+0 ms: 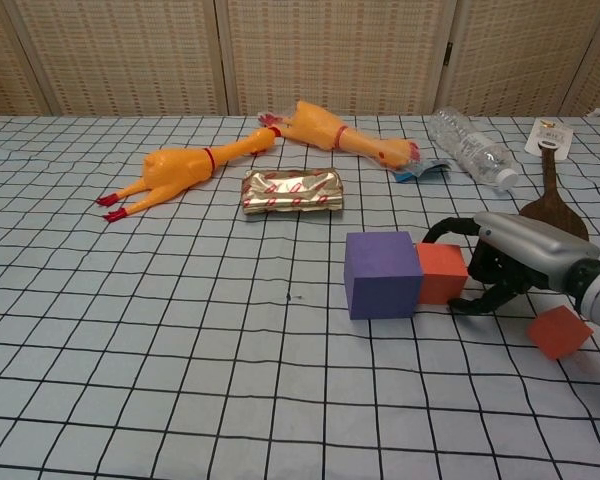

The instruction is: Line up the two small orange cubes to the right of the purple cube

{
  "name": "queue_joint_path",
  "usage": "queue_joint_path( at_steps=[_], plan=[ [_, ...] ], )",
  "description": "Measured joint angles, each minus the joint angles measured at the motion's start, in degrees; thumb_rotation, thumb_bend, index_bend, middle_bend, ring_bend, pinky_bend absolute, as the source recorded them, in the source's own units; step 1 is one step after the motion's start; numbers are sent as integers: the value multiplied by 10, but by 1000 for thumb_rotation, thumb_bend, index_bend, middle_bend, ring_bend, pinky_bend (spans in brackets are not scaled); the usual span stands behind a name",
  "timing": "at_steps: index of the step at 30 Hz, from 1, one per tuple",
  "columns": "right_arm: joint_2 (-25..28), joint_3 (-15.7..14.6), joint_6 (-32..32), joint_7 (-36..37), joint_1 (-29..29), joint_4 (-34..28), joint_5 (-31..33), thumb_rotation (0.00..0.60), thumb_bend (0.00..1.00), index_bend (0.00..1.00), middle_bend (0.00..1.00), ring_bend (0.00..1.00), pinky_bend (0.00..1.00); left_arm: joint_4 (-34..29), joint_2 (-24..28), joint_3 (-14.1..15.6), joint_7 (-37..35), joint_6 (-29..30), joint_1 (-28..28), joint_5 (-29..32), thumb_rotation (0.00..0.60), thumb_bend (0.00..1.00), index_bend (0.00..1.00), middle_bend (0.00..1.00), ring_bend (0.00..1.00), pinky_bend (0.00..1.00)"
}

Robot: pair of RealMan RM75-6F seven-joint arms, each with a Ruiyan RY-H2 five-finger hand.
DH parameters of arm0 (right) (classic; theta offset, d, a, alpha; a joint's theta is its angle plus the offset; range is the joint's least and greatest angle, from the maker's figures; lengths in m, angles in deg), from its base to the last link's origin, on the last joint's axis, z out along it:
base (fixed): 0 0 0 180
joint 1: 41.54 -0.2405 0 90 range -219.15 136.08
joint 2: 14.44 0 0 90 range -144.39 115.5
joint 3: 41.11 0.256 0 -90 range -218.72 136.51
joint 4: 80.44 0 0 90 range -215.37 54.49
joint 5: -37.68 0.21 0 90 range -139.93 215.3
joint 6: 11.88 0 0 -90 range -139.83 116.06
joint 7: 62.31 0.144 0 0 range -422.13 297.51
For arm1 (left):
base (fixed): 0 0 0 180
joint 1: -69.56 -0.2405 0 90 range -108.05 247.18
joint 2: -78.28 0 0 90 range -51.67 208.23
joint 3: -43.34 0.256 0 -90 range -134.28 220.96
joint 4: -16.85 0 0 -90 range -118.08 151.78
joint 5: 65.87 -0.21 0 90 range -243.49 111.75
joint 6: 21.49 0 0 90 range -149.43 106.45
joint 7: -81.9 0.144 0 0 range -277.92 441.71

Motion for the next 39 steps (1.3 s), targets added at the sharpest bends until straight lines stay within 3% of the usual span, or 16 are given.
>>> queue_joint_path(
  at_steps=[9,14,16,22,28,32,39],
  plan=[
    [36,-1,-2,-5,4,-38,0,600,151,233,991,854,1000,1,1,-1,-3,0,0,2,600,448,373,534,474,564],
    [79,4,2,-25,8,-94,21,600,155,290,991,856,1000,0,0,-1,-2,1,0,0,600,448,373,534,474,564],
    [93,8,3,-43,10,-111,40,600,189,318,991,856,1000,0,0,-1,-1,0,0,1,600,448,373,534,474,564],
    [109,23,15,-91,7,-135,102,600,438,370,994,857,1000,0,0,-1,0,-1,0,2,600,448,373,535,474,564],
    [109,34,64,-90,-8,-138,152,600,636,394,999,863,1000,0,-1,0,1,-2,0,2,600,448,373,535,474,564],
    [103,41,93,-88,-26,-133,183,600,657,407,1000,865,1000,0,0,-1,0,-1,0,2,600,448,373,535,475,564],
    [66,50,91,-82,-40,-91,192,600,667,404,1000,866,1000,0,0,0,0,-1,0,1,600,448,373,535,474,564]
  ],
)
